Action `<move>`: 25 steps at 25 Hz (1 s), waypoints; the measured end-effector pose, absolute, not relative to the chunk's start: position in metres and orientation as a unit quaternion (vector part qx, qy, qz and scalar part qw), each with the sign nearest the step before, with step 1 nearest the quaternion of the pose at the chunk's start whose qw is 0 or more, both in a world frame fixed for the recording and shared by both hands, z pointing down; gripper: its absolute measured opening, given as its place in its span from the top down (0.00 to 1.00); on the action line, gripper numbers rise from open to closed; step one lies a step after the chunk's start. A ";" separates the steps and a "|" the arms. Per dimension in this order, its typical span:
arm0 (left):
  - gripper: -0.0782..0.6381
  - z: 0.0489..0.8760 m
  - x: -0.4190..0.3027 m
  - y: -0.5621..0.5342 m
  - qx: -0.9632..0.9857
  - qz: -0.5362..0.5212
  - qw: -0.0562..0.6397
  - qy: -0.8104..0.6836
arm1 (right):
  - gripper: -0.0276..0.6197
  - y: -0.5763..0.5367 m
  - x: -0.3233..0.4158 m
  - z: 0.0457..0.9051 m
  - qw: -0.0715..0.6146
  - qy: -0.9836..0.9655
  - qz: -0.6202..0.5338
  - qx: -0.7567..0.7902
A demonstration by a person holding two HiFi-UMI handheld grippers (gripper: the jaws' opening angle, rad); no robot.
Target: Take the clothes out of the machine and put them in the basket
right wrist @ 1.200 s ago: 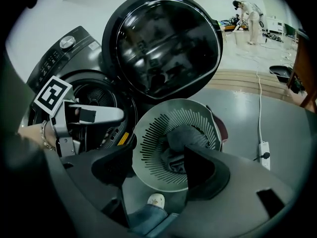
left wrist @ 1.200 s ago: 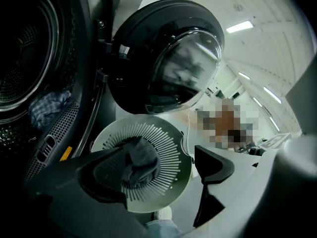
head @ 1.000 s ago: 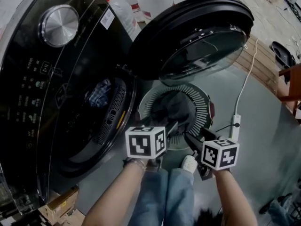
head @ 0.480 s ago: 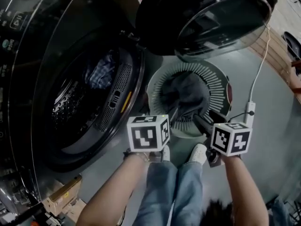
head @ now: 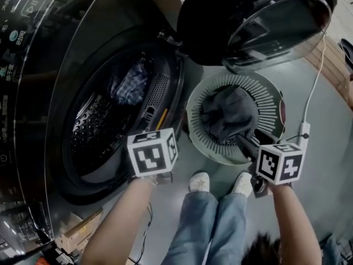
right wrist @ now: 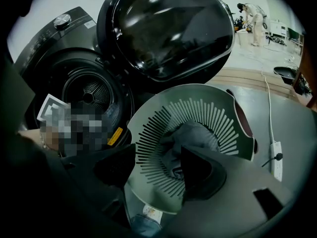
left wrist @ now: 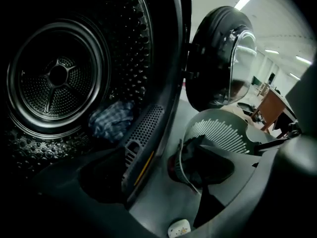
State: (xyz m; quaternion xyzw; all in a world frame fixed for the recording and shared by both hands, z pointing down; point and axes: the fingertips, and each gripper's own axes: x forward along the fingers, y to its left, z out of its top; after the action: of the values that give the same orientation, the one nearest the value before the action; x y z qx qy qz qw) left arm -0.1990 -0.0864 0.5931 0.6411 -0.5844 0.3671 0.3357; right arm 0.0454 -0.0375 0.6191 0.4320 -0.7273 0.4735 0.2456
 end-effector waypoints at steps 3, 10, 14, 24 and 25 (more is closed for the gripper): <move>0.31 0.590 -0.229 -0.097 0.627 0.366 0.323 -0.607 | 0.52 -0.038 0.042 0.621 0.259 -0.726 0.466 0.435; 0.31 0.580 -0.311 -0.122 0.533 0.356 0.314 -0.700 | 0.52 -0.042 0.025 0.616 0.261 -0.733 0.458 0.430; 0.31 0.584 -0.336 -0.138 0.512 0.405 0.259 -0.711 | 0.52 -0.040 0.016 0.620 0.286 -0.744 0.445 0.408; 0.23 0.618 -0.346 -0.195 0.553 0.486 0.197 -0.648 | 0.52 -0.040 -0.003 0.637 0.315 -0.763 0.428 0.369; 0.23 0.623 -0.350 -0.199 0.551 0.492 0.197 -0.645 | 0.52 -0.041 -0.002 0.639 0.315 -0.762 0.430 0.369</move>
State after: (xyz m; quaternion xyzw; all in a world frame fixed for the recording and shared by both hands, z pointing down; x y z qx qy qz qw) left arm -0.3495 -0.1986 0.6228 0.5506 -0.6451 0.4919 0.1968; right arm -0.0023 -0.0414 0.6391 0.3689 -0.7615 0.4298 0.3150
